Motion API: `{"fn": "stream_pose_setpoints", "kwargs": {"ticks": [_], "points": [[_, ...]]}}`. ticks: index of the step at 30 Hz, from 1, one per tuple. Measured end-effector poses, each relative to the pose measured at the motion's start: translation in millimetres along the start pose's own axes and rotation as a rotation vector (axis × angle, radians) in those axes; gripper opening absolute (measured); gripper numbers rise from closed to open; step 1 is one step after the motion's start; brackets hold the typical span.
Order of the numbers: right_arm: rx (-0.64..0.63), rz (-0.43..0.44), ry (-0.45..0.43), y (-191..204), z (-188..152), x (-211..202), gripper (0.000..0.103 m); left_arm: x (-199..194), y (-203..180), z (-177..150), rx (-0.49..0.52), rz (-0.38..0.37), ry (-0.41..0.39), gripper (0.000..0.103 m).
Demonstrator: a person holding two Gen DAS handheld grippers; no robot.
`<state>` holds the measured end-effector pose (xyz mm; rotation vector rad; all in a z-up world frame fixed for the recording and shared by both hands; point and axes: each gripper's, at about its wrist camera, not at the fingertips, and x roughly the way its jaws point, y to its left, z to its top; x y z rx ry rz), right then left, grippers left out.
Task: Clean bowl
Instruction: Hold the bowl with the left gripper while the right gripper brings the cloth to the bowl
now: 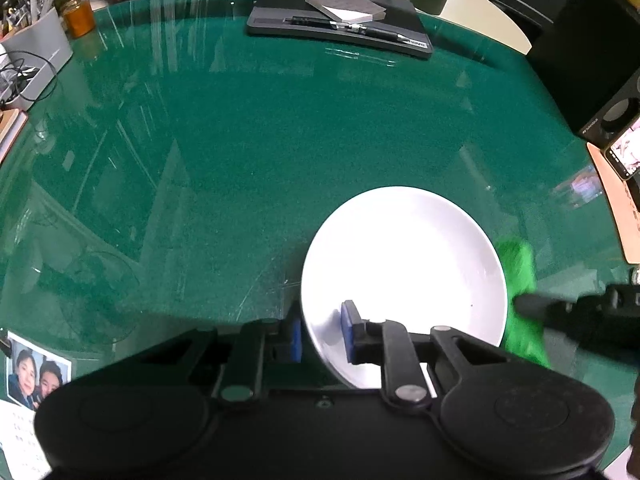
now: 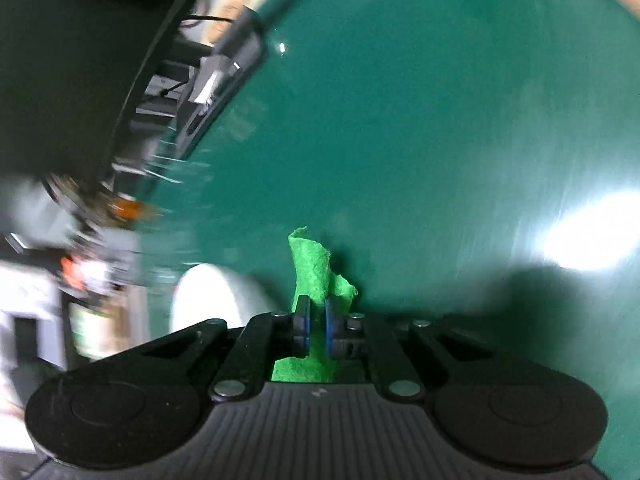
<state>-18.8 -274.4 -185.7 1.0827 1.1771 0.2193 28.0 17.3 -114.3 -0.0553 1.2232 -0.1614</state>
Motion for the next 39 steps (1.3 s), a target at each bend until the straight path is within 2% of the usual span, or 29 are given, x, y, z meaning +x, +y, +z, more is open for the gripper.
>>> {"fn": "stream_pose_setpoints", "kwargs": {"ticks": [2, 5, 9, 11, 13, 20, 26, 34, 39], "points": [[0.056, 0.051, 0.033, -3.3, -6.9, 5.4, 0.007, 0.2, -1.0, -0.7, 0.008, 0.003, -0.003, 0.02], [0.134, 0.043, 0.039, -5.3, -9.6, 10.3, 0.007, 1.0, -3.6, -1.0, 0.025, 0.01, -0.006, 0.021], [0.195, 0.054, 0.008, -3.8, -4.1, 10.0, 0.007, 1.6, -7.1, -0.5, 0.043, 0.015, -0.006, 0.022], [0.217, 0.09, -0.022, -2.4, -1.1, 6.3, 0.007, 1.9, -7.5, 0.0, 0.045, 0.015, -0.005, 0.022], [0.223, 0.106, -0.024, -3.1, -1.1, 2.0, 0.007, 2.1, -7.8, 0.4, 0.048, 0.015, -0.003, 0.022], [0.234, 0.076, 0.009, -14.5, -14.4, -5.7, 0.007, 2.6, -9.2, 1.8, 0.058, 0.018, -0.004, 0.022], [0.207, 0.067, -0.04, 2.6, 7.2, 13.4, 0.007, 2.3, -9.4, 1.8, 0.07, 0.019, -0.003, 0.022], [0.232, 0.069, -0.011, -6.4, -1.3, 7.5, 0.007, 2.3, -10.4, 1.8, 0.075, 0.024, -0.003, 0.023], [0.219, 0.046, -0.037, 4.9, 7.8, 17.2, 0.008, 2.0, -11.8, 2.4, 0.083, 0.027, -0.003, 0.023]]}}
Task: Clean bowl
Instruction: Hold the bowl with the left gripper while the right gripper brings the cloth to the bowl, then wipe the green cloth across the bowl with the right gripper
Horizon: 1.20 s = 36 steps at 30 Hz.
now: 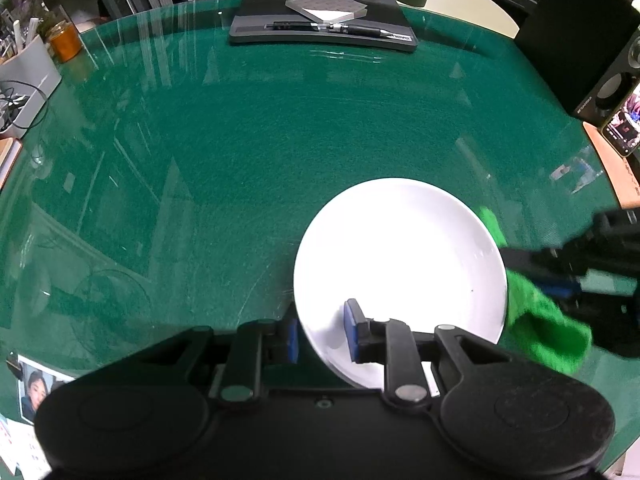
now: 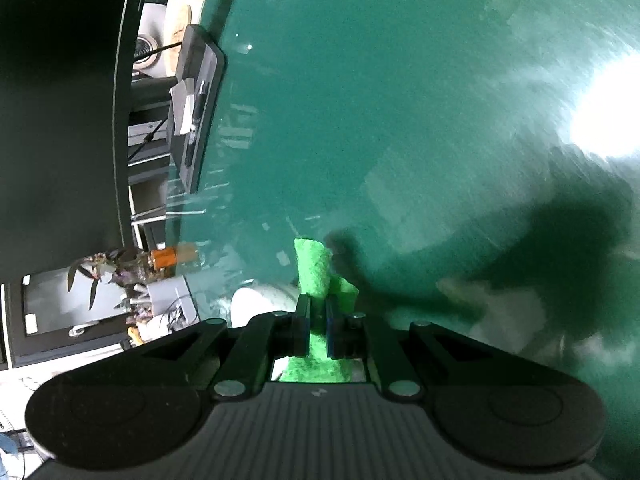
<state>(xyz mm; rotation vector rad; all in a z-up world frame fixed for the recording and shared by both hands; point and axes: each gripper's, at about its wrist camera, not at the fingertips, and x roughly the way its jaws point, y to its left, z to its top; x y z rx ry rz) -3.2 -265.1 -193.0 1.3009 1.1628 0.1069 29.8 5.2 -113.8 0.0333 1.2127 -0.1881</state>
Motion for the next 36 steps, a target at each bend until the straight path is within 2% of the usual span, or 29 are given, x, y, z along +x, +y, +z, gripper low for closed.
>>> {"fn": "stream_pose_setpoints", "kwargs": {"ticks": [5, 12, 21, 28, 31, 36], "points": [[-0.041, -0.007, -0.012, 11.1, 3.5, 6.8, 0.008, -0.1, -1.1, 0.4, 0.006, 0.001, 0.0, 0.023], [-0.004, -0.018, 0.016, -4.9, -4.4, -1.3, 0.008, -0.1, -2.7, 1.4, 0.018, 0.007, 0.0, 0.023], [-0.051, -0.031, -0.016, 18.2, 5.1, 16.8, 0.008, 0.5, -3.0, 2.6, 0.028, 0.008, 0.001, 0.023], [-0.021, -0.058, 0.011, 0.2, -1.4, 6.8, 0.008, 1.1, -4.5, 4.1, 0.04, 0.008, 0.003, 0.023], [-0.037, -0.077, -0.001, 9.4, 0.4, 13.8, 0.008, 1.7, -5.0, 4.5, 0.043, 0.009, 0.005, 0.024], [-0.082, -0.056, -0.018, 31.2, 6.6, 23.6, 0.008, 1.7, -5.5, 5.4, 0.047, 0.01, 0.008, 0.024]]}}
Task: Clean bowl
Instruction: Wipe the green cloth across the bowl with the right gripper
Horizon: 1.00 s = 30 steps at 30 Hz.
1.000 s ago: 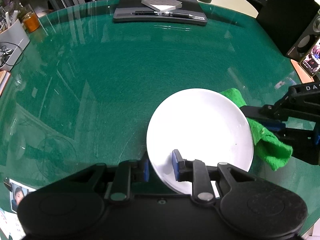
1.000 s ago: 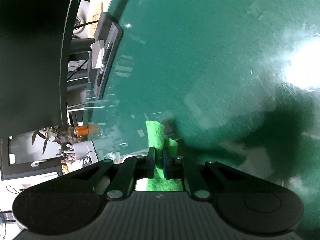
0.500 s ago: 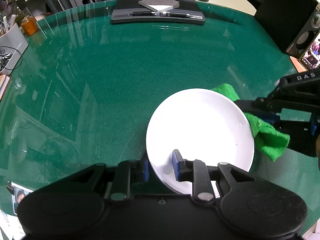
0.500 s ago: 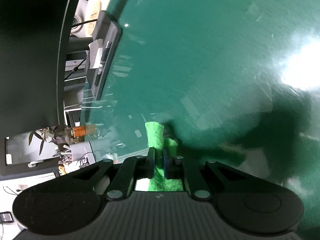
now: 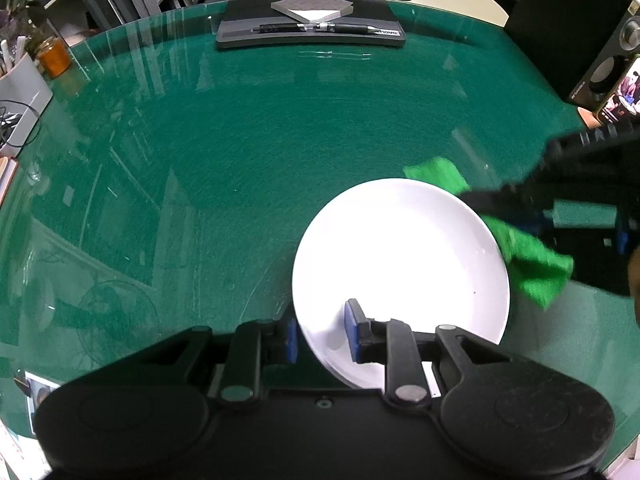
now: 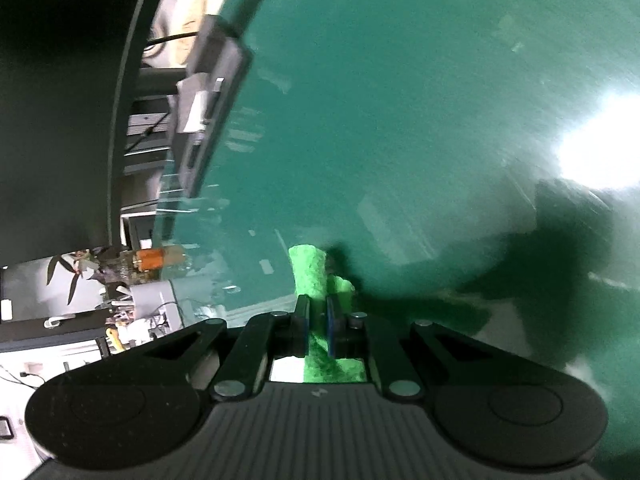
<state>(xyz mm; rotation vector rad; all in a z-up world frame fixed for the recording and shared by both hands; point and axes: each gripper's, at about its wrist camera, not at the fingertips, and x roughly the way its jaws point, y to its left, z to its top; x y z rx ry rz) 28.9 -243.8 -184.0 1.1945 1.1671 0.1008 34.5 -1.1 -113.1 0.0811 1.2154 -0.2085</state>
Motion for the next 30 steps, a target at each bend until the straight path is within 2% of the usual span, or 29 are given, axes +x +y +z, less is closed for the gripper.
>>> {"fn": "stream_pose_setpoints", "kwargs": {"ticks": [8, 17, 25, 30], "points": [[0.034, -0.021, 0.027, -16.2, -1.6, -8.9, 0.008, -0.2, -2.2, 1.5, 0.016, 0.002, -0.002, 0.024], [-0.047, -0.028, 0.013, 18.5, 4.3, 9.9, 0.009, 0.0, -2.2, 2.5, 0.024, 0.002, 0.0, 0.024], [0.019, -0.054, 0.045, -12.3, 2.7, -5.1, 0.009, 0.7, -4.3, 4.9, 0.042, 0.005, -0.008, 0.024], [-0.006, -0.05, 0.034, 2.6, 3.3, 5.2, 0.01, -0.2, -3.8, 4.4, 0.054, 0.006, -0.008, 0.024]]}}
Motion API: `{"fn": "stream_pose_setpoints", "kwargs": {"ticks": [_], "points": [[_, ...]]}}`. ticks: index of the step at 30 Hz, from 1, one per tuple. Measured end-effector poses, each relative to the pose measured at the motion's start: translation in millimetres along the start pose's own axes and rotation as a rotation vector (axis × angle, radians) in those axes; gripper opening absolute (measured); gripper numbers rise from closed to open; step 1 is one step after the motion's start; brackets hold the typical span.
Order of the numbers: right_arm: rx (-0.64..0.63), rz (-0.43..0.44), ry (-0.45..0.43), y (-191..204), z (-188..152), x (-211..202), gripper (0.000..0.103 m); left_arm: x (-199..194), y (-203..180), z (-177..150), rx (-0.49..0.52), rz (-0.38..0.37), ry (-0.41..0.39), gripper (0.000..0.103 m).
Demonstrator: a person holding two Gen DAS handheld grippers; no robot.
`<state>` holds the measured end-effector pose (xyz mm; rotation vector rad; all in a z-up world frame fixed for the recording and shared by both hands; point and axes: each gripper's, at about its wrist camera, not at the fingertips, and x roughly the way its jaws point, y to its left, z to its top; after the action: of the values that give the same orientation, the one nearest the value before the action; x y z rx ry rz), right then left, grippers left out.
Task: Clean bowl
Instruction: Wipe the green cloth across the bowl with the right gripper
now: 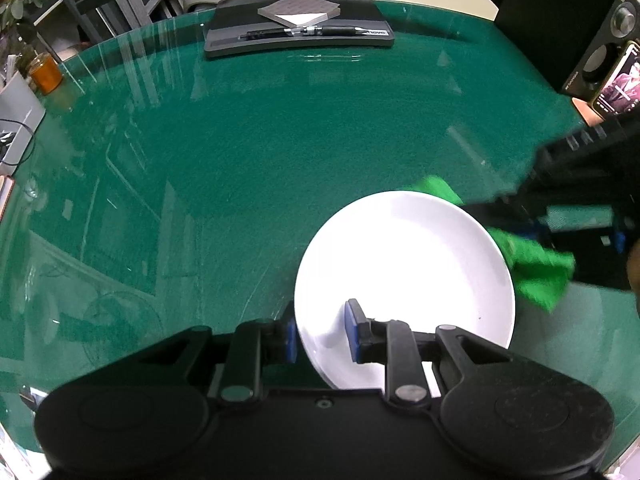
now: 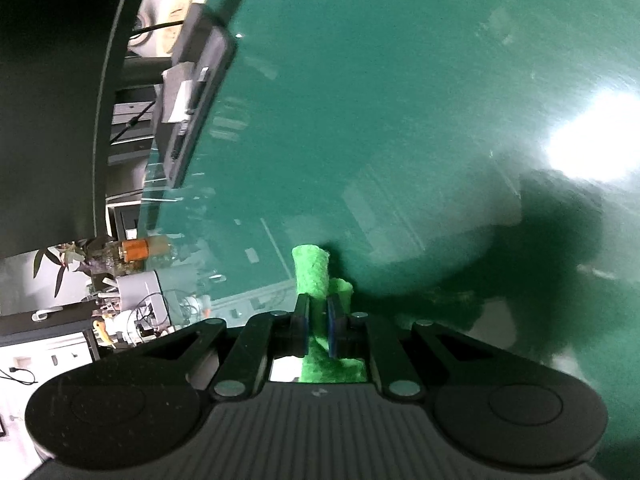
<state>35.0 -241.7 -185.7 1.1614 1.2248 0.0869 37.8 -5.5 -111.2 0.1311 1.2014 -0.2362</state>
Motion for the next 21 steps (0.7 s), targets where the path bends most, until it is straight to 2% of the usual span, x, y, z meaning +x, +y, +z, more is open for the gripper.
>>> {"fn": "stream_pose_setpoints", "kwargs": {"ticks": [5, 8, 10, 11, 16, 21], "points": [[-0.069, 0.02, 0.005, 22.8, 3.6, 11.2, 0.009, 0.3, 0.8, 1.2, 0.017, -0.003, 0.002, 0.024], [-0.079, 0.004, 0.014, 18.0, -0.8, 5.3, 0.009, 2.3, 5.3, 5.8, 0.024, -0.016, -0.002, 0.026], [-0.066, -0.007, 0.04, 8.1, -7.3, 0.8, 0.009, 4.6, 8.6, 11.3, 0.022, -0.015, -0.001, 0.037], [-0.058, -0.016, 0.056, 1.5, -11.8, -2.0, 0.009, 4.8, 9.5, 12.9, 0.026, -0.01, -0.003, 0.038], [-0.051, -0.047, 0.061, -9.3, -20.9, -6.7, 0.009, 2.7, 13.6, 11.4, 0.04, -0.002, -0.006, 0.032], [-0.223, -0.145, 0.022, 26.2, -26.3, 2.9, 0.009, 2.2, 8.5, 7.0, 0.076, 0.018, -0.009, 0.031]]}}
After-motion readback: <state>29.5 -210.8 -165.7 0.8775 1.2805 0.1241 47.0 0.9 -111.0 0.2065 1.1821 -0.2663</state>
